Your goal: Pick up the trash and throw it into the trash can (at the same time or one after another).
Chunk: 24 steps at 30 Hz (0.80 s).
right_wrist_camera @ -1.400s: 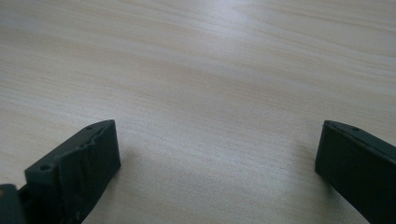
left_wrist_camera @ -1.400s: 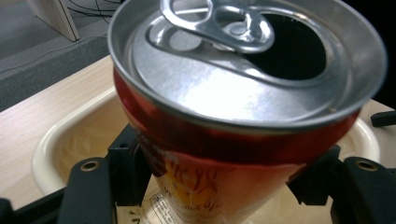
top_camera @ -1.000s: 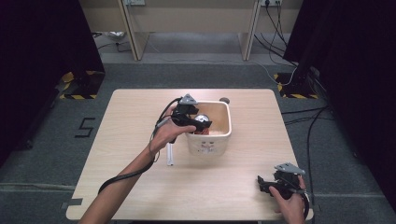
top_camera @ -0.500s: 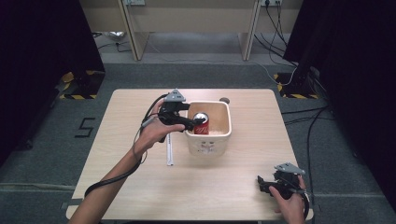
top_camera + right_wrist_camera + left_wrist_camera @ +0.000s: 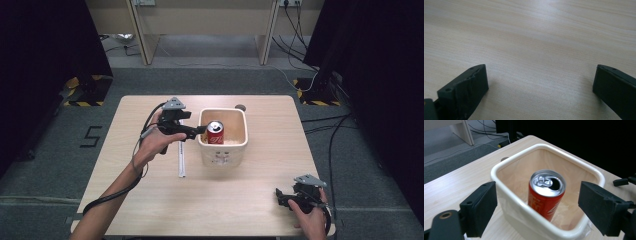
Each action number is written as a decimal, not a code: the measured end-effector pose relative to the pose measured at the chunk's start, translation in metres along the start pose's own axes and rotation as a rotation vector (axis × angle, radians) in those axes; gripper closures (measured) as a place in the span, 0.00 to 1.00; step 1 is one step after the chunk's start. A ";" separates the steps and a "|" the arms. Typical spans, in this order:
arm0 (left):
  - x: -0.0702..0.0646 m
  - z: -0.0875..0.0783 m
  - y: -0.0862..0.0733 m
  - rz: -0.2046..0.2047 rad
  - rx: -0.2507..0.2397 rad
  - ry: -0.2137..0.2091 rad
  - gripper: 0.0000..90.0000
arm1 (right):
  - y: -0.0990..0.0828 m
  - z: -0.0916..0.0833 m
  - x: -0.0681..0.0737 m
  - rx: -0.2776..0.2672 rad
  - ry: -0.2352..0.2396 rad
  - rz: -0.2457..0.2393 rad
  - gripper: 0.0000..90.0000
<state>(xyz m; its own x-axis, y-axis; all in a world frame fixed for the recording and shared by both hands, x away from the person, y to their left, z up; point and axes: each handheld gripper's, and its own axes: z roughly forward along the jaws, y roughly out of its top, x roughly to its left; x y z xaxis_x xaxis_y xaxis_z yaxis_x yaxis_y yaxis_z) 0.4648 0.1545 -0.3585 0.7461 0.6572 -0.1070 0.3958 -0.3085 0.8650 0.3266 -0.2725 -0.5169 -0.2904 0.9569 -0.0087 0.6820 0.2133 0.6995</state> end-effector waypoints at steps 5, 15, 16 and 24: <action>0.006 -0.004 -0.008 -0.010 0.006 0.019 0.17 | 0.000 0.000 0.000 0.000 0.000 0.000 0.00; 0.019 -0.007 -0.028 -0.043 0.018 0.067 0.20 | 0.000 0.000 0.000 0.000 0.000 0.000 0.00; 0.020 -0.007 -0.030 -0.042 0.018 0.077 0.20 | 0.000 0.000 0.000 0.000 0.000 0.000 0.00; 0.031 -0.001 -0.055 -0.074 0.046 0.123 0.22 | 0.000 0.000 0.000 0.000 0.000 0.000 0.00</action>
<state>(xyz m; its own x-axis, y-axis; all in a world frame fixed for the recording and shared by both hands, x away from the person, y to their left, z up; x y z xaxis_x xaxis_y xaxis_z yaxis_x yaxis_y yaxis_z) 0.4661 0.1926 -0.4087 0.6440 0.7577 -0.1060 0.4731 -0.2855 0.8334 0.3265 -0.2725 -0.5169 -0.2903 0.9569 -0.0088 0.6820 0.2133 0.6995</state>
